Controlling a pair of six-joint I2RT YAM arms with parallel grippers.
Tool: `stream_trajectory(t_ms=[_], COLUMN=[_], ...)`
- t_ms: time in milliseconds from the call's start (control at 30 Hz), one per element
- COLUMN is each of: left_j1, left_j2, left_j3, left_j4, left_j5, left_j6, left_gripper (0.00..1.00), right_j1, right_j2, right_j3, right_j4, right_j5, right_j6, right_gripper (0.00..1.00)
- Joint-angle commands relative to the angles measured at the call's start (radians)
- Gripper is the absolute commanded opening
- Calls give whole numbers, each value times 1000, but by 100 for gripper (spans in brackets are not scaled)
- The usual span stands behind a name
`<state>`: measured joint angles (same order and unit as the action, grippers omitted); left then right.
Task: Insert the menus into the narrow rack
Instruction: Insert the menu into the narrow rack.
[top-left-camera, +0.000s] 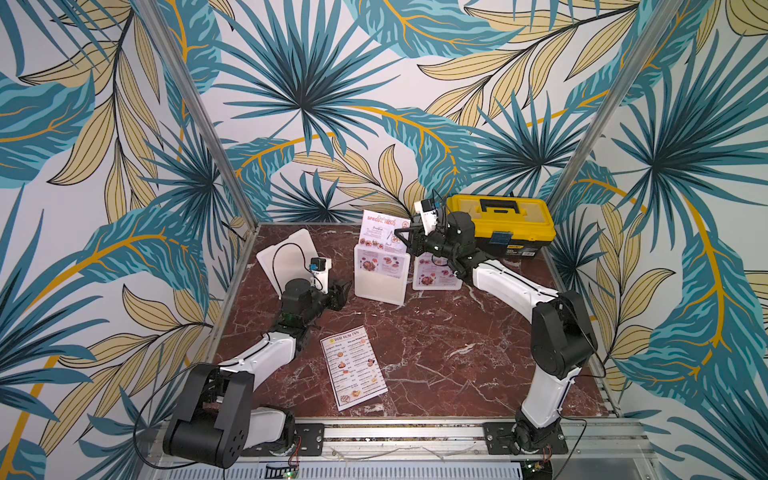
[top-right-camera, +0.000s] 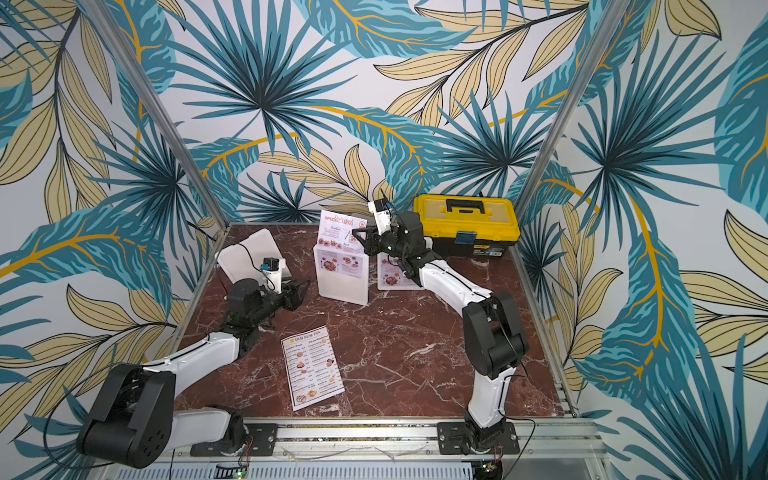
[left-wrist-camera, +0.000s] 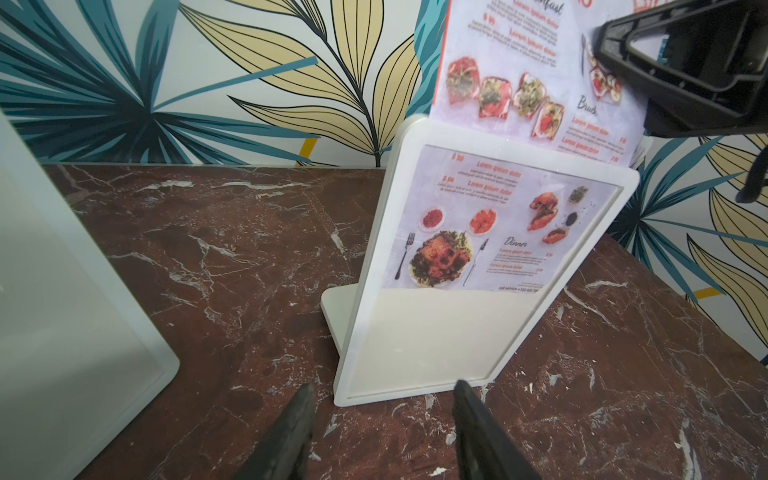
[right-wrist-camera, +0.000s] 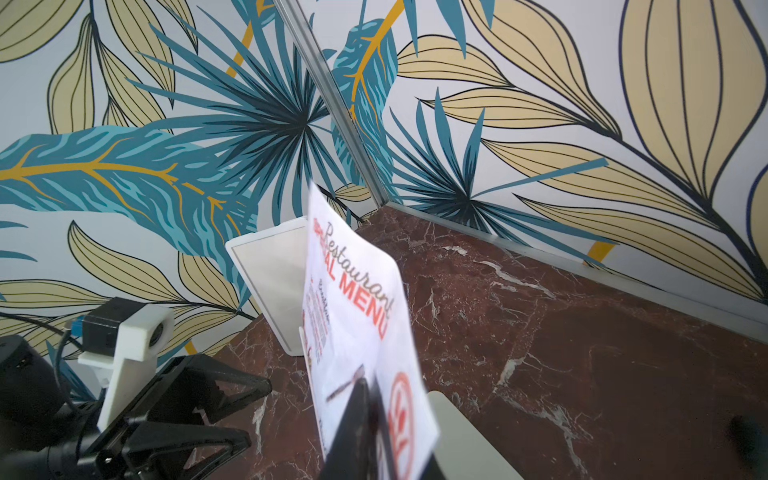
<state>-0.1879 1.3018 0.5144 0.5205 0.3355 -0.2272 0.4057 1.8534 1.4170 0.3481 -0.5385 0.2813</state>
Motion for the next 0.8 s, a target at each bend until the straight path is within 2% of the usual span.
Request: stream_trajectory(t_ms=[0,133,333,400,467,567,767], left_j1=[-5,-4,-5,-6,-8,-8,-10], left_j2=[-12,-12,-9,-9,-10,-10,-9], left_j3=[-11,-11,-8,-8,-10,-10,-10], left_j4=[26,26,26,26,26,26,25], left_j5=[-4,-6,-5,-5,-5,-6,-5], left_j6=[17,16,17,18,19,19,20], left_gripper=[54,54,54,54,54,54,54], right_j1=[3,3,3,4,3,5,16], right_j2=[-31,-36,-24,-20,-19,-17,-11], right_j3=[-10,26,55,57,54,49,12], right_j4=[45,17,-4,-2,5,10,45], right_j5=[-12,-6,-6,-11,-21,-31,-37], right_j6=[1,-6,-8,-7,-5,-3,-25], right_gripper=[24,31,32,28,18,10,6])
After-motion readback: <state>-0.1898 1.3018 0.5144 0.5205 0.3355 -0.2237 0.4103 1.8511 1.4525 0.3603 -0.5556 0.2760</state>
